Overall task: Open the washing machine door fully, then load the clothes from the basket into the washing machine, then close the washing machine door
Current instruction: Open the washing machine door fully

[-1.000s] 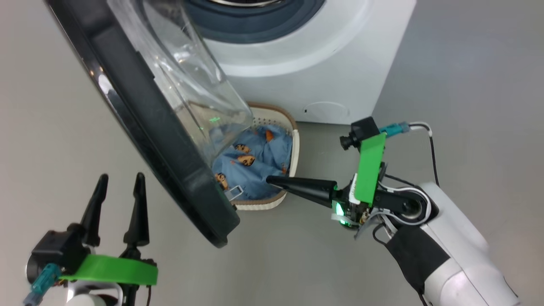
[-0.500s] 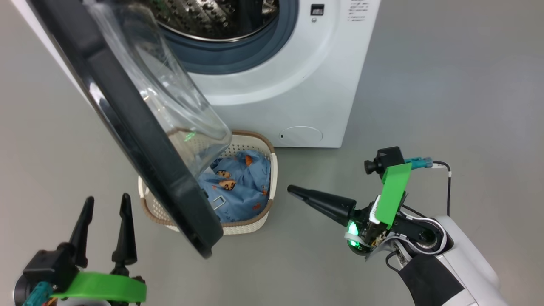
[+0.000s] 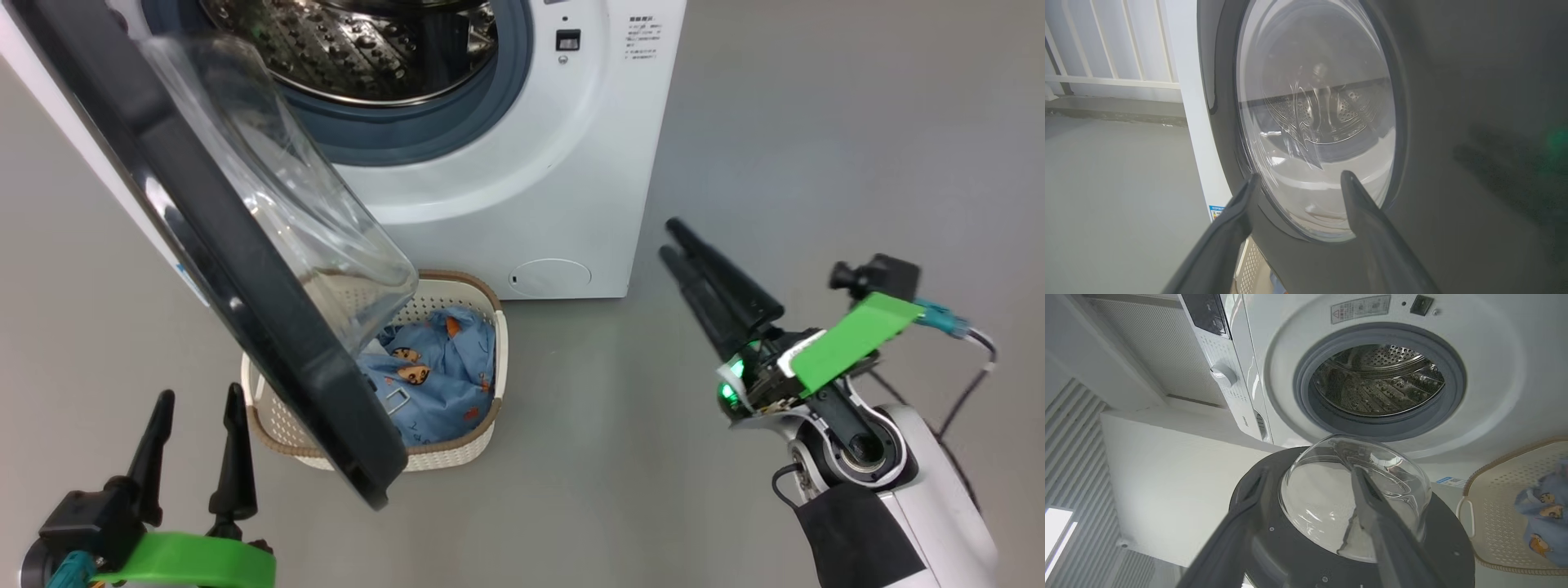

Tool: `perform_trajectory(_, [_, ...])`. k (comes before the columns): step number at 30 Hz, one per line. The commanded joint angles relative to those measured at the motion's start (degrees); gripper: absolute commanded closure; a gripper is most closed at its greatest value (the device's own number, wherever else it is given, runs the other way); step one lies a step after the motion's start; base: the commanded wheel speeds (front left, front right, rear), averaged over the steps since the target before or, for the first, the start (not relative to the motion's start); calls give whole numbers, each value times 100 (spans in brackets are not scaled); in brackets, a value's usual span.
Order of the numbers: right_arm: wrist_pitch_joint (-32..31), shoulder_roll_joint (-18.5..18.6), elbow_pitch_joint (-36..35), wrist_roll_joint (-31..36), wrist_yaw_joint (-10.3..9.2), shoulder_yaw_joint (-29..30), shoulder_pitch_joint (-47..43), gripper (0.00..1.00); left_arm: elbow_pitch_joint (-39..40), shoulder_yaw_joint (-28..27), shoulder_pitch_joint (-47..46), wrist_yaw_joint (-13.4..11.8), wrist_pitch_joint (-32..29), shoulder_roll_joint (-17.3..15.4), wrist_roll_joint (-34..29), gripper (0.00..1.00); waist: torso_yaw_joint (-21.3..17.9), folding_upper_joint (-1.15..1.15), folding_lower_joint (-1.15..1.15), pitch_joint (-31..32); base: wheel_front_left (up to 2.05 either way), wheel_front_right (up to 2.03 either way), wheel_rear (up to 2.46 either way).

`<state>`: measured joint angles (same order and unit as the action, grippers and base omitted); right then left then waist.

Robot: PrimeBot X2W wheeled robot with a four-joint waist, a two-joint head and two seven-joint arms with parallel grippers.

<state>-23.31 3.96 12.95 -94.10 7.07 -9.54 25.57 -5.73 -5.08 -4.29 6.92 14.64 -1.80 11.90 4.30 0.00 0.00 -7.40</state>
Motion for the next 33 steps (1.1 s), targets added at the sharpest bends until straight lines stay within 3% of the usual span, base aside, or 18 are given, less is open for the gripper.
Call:
perform_trajectory(1, [218,-80,-261,200,42,-28,-75,0,118,-205,-21,29,36,-108,-11,0,-23,0,0,14,0,0,0])
perform_trajectory(7, [1494,-14,-704,1127,42,-4,-141,0,124,-185,7,34,36,-108,55,0,-104,0,0,9,0,0,0])
perform_trajectory(16, [3634,807,-657,2731,42,-887,-169,0,162,-125,19,2,36,-108,63,0,-157,0,0,38,0,0,0])
perform_trajectory(19, [3807,1031,-345,3389,42,-998,-176,0,177,-136,56,-9,36,-108,67,0,-175,0,0,69,0,0,0])
perform_trajectory(24, [3828,704,-337,4372,42,-185,-418,0,209,-137,130,-25,36,-108,75,0,-207,0,0,101,0,0,0])
perform_trajectory(33, [3830,653,-688,6068,42,176,-1009,0,275,-132,210,-65,36,-108,71,0,-284,0,0,154,0,0,0])
